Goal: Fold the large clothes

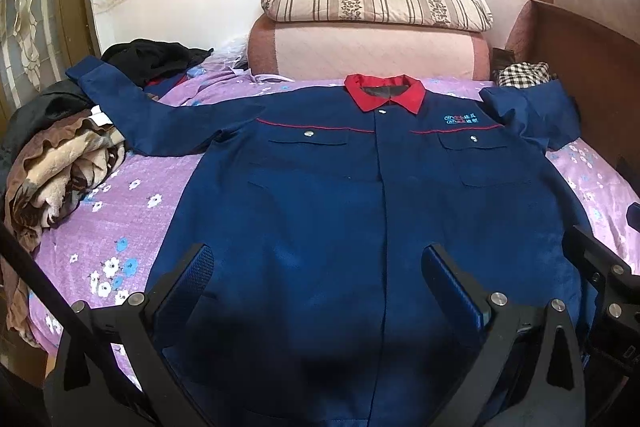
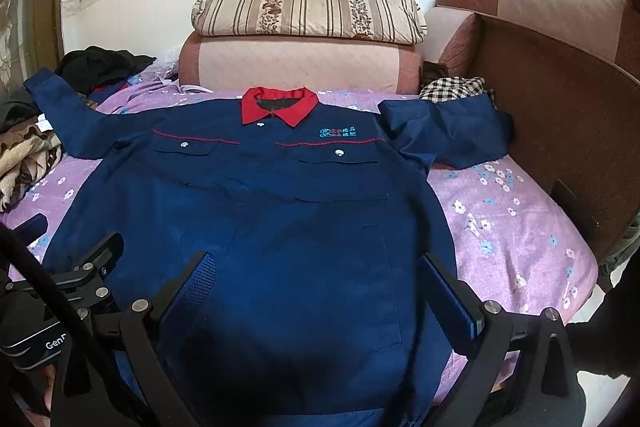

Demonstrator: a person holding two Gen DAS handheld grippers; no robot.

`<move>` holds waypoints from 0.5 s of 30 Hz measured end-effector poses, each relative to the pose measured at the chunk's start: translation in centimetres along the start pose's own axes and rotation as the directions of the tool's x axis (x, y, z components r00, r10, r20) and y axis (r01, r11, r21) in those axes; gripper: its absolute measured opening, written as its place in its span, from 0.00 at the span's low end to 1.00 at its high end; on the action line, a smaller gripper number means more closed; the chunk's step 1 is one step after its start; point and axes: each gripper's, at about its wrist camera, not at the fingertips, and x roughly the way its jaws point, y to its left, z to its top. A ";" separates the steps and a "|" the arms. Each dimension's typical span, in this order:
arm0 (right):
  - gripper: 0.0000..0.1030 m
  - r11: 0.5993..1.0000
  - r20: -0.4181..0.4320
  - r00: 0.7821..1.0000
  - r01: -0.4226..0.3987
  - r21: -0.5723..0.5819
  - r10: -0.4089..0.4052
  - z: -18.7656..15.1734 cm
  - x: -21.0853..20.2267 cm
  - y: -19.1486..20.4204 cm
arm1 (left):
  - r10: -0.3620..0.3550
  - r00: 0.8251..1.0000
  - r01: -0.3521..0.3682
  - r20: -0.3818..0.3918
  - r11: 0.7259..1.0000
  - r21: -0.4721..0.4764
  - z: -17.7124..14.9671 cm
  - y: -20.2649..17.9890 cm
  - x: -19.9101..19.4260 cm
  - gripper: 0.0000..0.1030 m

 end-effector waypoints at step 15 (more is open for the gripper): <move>0.99 1.000 0.019 1.000 -0.007 0.013 0.006 -0.2 0.4 0.4 | 0.010 1.000 -0.010 0.000 1.000 0.019 -0.1 -0.2 0.3 1.00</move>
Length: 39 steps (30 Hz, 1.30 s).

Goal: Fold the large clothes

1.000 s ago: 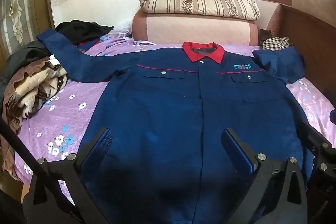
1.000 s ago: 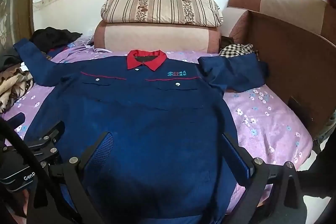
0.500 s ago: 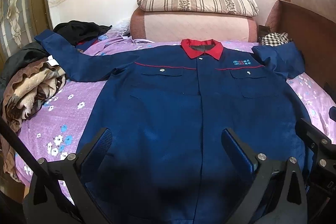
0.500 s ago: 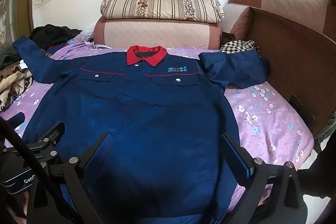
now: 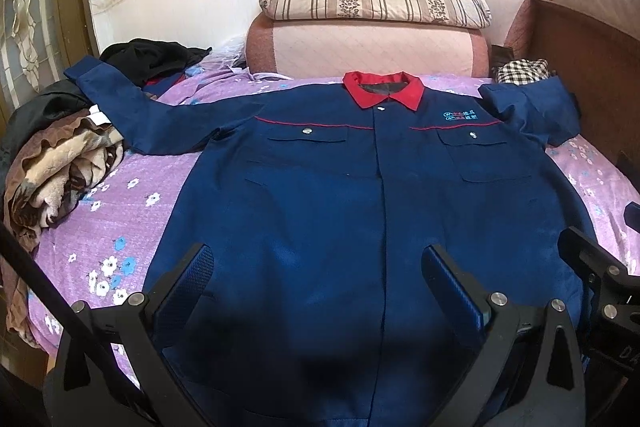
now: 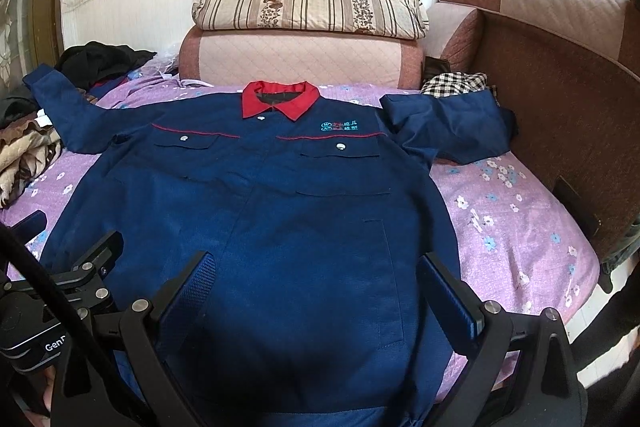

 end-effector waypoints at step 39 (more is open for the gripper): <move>0.99 0.997 -0.116 0.991 -0.058 0.058 0.065 -0.3 2.0 -2.3 | -0.022 0.999 0.022 0.045 1.000 -0.002 -0.5 -0.1 0.4 1.00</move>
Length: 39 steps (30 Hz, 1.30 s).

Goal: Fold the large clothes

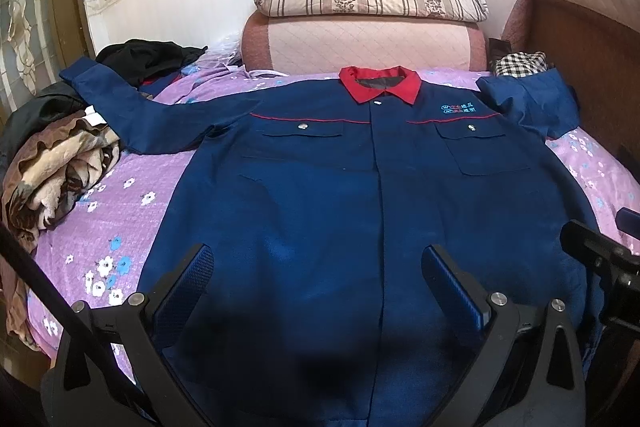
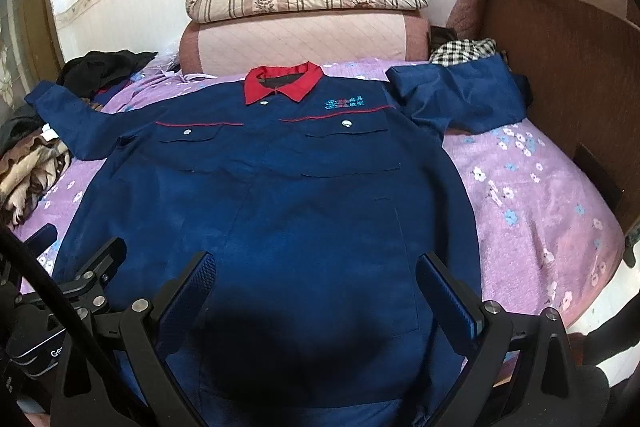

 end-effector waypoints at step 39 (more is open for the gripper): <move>0.99 0.947 -0.134 0.958 -0.218 0.235 0.254 5.9 3.4 -10.0 | -0.070 0.997 0.072 -0.033 0.996 0.049 2.6 -0.7 3.0 1.00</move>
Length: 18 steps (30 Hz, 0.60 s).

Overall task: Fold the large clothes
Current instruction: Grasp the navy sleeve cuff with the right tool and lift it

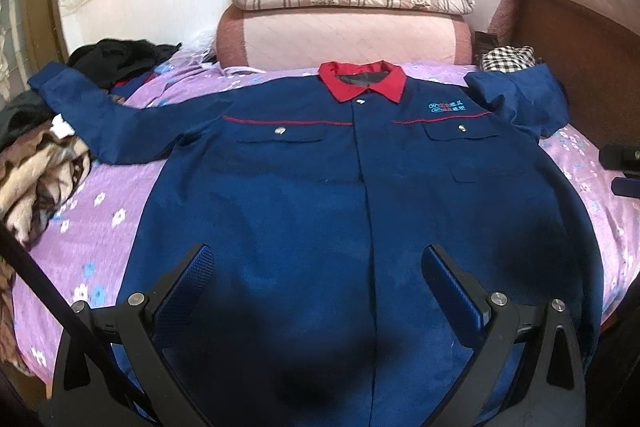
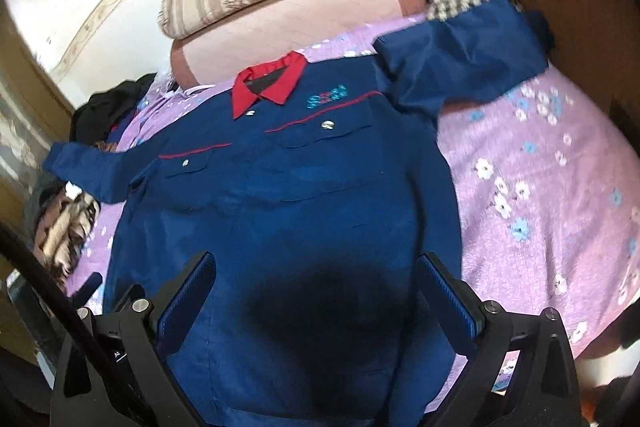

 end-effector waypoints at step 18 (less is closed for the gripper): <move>0.99 0.894 0.215 0.977 -0.103 0.435 0.009 17.2 3.9 -27.6 | -0.079 0.995 0.083 -0.052 0.994 0.078 4.1 -2.7 4.9 1.00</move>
